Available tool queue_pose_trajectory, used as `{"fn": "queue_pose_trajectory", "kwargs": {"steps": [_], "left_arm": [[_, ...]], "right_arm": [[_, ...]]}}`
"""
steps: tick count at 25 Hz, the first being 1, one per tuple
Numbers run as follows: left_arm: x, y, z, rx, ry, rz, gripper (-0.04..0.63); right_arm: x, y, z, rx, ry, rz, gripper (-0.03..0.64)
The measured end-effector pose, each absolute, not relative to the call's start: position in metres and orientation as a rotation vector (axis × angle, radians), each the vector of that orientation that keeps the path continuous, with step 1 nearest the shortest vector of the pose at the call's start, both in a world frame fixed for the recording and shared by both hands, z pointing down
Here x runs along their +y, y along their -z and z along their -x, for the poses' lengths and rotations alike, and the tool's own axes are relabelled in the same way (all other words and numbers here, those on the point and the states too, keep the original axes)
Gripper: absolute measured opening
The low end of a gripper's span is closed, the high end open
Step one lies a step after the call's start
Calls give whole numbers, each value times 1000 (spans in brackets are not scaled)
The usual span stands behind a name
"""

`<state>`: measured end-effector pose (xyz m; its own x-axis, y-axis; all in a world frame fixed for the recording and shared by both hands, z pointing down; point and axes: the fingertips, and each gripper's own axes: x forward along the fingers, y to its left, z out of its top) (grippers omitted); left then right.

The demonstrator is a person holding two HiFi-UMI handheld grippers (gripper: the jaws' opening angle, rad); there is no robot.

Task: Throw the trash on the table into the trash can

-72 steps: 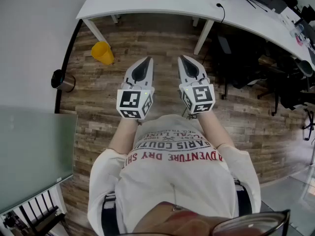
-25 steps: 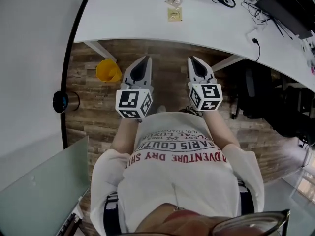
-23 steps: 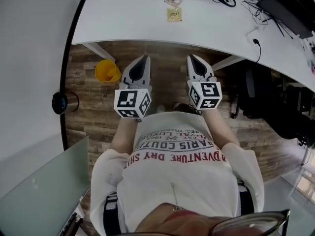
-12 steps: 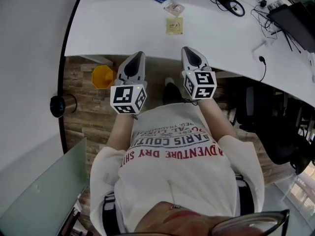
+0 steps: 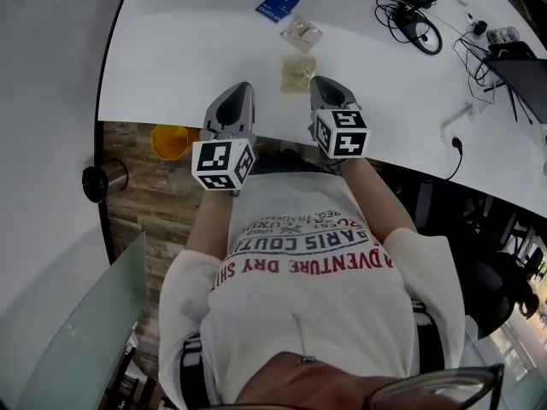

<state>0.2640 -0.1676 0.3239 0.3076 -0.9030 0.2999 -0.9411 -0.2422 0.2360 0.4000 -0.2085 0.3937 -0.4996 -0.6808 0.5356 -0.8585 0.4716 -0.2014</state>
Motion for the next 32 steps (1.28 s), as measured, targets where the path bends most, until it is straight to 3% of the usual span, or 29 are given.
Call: {"fn": "queue_pose_trajectory", "kwargs": {"steps": [6,7,8,14,20,24,28,32], "left_arm": [[-206,-369,-263,-1587,-171,-2148,23],[-210,-377,-264,-1574,-184,-2141,23],[-213,-384,-264,-1564,-197,-2134,23],[-225,-423,-265,-1489,-253,-2087,23],[-227,-443,-265,-1441,-294,-2068,23],[-227,-448,-267,-1425,-295,-2052,23],[-225,-448,-268,-1434,-282,-2031,23],[-222,-445,-272,-1447,-274,-2035,23]], "right_arm": [[-243,-445,-390,-2224,-757,-1222,32],[-247,-455,-387,-2207,-776,-1200,73],[-250,-466,-383,-2189,-799,-1175,164],[-260,-510,-369,-2085,-825,-1118,193],[-264,-541,-366,-1986,-779,-1117,186],[-264,-540,-364,-2017,-774,-1093,148],[-261,-541,-362,-2044,-772,-1044,62],[-259,-542,-363,-2063,-765,-1005,37]]}}
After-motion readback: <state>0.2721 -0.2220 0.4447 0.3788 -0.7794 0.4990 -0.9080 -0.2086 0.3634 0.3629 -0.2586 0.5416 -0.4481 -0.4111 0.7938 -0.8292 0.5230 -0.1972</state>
